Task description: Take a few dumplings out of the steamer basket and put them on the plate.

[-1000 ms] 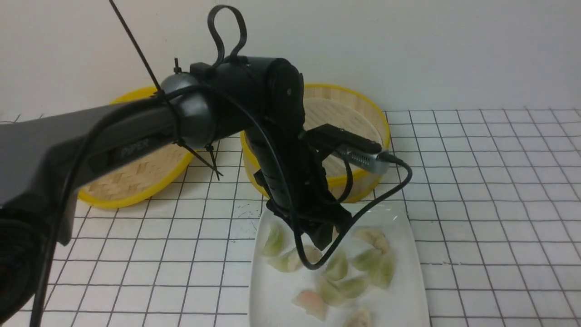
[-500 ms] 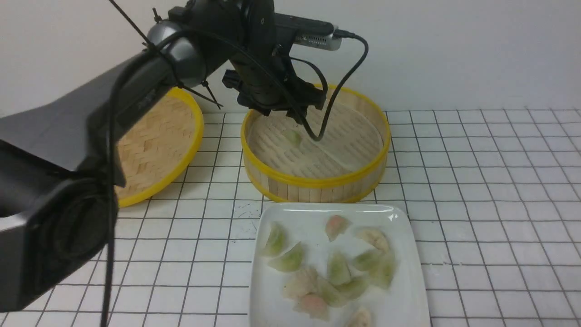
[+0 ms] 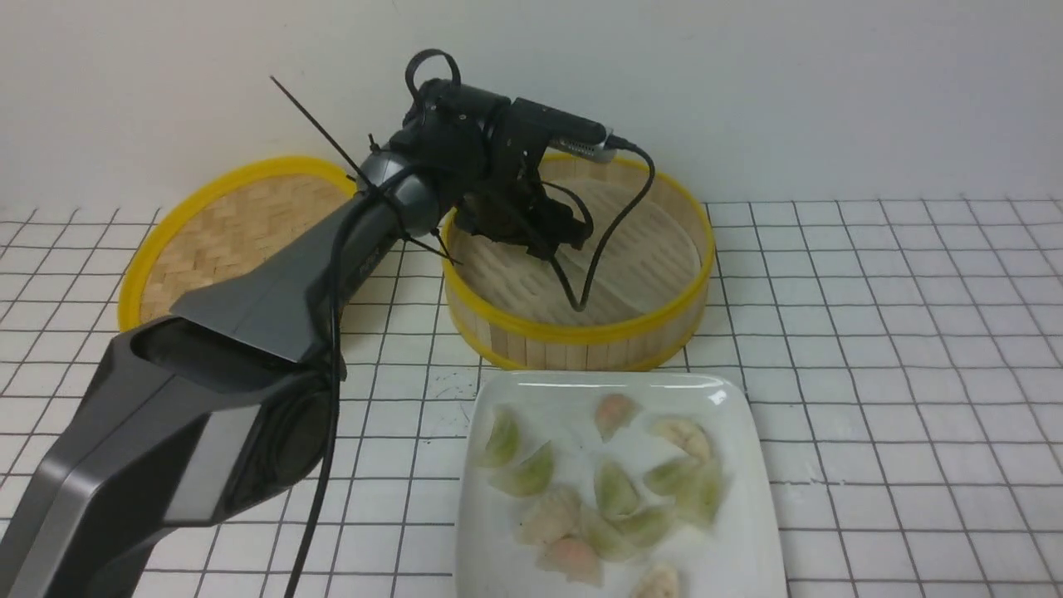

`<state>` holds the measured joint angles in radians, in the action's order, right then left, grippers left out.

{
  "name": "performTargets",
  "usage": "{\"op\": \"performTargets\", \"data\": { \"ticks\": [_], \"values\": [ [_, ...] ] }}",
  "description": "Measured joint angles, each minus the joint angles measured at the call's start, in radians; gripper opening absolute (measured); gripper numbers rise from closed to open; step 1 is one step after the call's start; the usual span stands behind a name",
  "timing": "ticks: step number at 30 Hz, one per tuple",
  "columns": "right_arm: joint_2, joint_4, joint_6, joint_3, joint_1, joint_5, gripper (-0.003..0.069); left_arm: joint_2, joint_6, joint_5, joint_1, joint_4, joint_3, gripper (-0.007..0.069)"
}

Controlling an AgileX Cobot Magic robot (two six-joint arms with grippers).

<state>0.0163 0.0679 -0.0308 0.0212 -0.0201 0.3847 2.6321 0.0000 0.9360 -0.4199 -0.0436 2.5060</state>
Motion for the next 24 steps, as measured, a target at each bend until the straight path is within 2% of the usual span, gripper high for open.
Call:
{"op": "performTargets", "data": {
  "ticks": [3, 4, 5, 8, 9, 14, 18, 22, 24],
  "values": [
    [0.000, 0.000, 0.000, 0.000, 0.000, 0.000, -0.0015, 0.008, 0.010, -0.005, 0.000, 0.007, 0.006, 0.0428],
    [0.000, 0.000, 0.000, 0.000, 0.000, 0.000, -0.0015, 0.008, 0.010, -0.004, 0.000, 0.016, 0.007, 0.0376],
    [0.000, 0.000, 0.000, 0.000, 0.000, 0.000, -0.0015, 0.009, 0.010, -0.002, 0.000, 0.020, 0.007, 0.0365],
    [0.000, 0.000, 0.000, 0.000, 0.000, 0.000, -0.0015, 0.009, 0.031, 0.046, 0.000, 0.037, 0.029, 0.0133],
    [0.000, 0.000, 0.000, 0.000, 0.000, 0.000, -0.0015, 0.008, 0.045, 0.085, 0.000, 0.037, 0.050, 0.0094],
    [0.000, 0.000, 0.000, 0.000, 0.000, 0.000, -0.0015, -0.026, 0.061, 0.257, 0.000, 0.037, 0.185, 0.0099],
    [0.000, 0.000, 0.000, 0.000, 0.000, 0.000, -0.0015, -0.101, 0.081, 0.303, 0.000, 0.044, 0.269, 0.0099],
    [0.000, 0.000, 0.000, 0.000, 0.000, 0.000, -0.0015, -0.284, 0.084, 0.311, 0.001, 0.123, 0.189, 0.0099],
    [0.000, 0.000, 0.000, 0.000, 0.000, 0.000, -0.0015, -0.444, 0.086, 0.311, -0.004, 0.212, -0.012, 0.0099]
  ]
}}
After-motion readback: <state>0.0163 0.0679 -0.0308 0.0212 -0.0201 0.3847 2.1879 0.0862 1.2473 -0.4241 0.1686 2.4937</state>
